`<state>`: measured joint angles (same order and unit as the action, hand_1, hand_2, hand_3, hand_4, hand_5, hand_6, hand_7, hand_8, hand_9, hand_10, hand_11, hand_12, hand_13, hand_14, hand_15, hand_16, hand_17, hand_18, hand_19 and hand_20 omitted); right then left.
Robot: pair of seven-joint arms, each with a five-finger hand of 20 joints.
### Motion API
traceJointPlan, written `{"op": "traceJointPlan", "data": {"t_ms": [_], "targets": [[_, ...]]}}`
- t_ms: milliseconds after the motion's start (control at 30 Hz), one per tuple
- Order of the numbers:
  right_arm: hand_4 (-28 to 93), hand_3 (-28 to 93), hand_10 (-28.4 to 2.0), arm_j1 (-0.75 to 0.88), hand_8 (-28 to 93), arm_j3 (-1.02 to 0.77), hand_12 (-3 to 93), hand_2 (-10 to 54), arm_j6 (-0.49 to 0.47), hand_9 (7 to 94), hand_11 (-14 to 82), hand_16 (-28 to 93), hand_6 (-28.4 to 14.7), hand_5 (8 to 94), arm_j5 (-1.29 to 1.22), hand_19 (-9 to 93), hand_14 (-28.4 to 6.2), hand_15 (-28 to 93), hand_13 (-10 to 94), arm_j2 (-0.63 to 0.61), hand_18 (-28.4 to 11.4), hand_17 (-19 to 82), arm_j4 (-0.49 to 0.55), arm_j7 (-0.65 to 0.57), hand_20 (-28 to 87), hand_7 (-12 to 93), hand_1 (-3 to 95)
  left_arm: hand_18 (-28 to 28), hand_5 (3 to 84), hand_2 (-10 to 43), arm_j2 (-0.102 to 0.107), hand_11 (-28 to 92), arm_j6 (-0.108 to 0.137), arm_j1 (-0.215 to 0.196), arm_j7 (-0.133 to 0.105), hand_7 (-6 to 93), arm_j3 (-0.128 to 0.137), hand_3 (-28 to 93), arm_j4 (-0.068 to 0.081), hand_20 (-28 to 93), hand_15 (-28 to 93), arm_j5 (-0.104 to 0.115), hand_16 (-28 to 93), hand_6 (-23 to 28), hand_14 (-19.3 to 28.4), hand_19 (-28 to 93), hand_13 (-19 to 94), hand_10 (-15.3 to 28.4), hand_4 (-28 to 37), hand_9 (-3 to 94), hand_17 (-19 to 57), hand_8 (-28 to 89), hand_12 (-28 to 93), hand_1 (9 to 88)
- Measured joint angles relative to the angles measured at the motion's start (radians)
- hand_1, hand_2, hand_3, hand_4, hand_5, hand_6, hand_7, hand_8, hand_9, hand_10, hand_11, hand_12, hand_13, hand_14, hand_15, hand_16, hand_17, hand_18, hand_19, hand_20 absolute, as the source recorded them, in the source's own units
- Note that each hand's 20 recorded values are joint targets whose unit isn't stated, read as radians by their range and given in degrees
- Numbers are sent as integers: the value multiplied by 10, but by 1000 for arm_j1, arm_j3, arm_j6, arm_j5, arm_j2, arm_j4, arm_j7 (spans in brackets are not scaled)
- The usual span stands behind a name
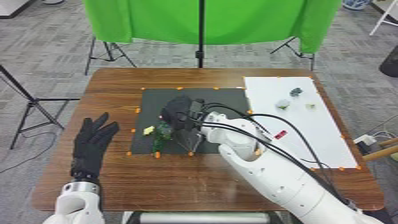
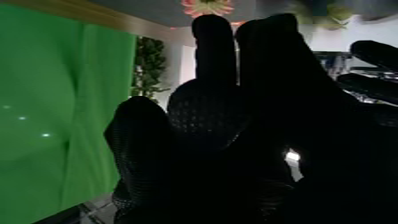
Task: Arrange flowers
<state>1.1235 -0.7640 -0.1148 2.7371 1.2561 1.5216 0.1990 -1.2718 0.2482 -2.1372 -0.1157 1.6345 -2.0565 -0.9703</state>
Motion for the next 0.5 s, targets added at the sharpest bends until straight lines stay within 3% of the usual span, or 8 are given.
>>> {"op": "traceJointPlan", "data": {"t_ms": [333,500], "targets": [[-173,600,-110,3,32,-18,266,-95,-28,711,137,335,29,616,-12,932,-15,616,835,-5,-106,589,15,-34,576,283,541,129,390,80,1,159,-1,-1,1,61,1,600,0,188,98,0,59,42,149,67,342,124,-283,445,16,-53,153,159],[-154,618,-125,16,42,-80,211,-95,4,702,169,333,18,623,-167,932,-32,619,816,-43,-113,575,119,-169,567,238,480,129,391,78,1,159,-2,-4,1,61,2,601,-2,188,98,-1,59,41,149,67,342,123,-283,445,16,-53,153,159]]}}
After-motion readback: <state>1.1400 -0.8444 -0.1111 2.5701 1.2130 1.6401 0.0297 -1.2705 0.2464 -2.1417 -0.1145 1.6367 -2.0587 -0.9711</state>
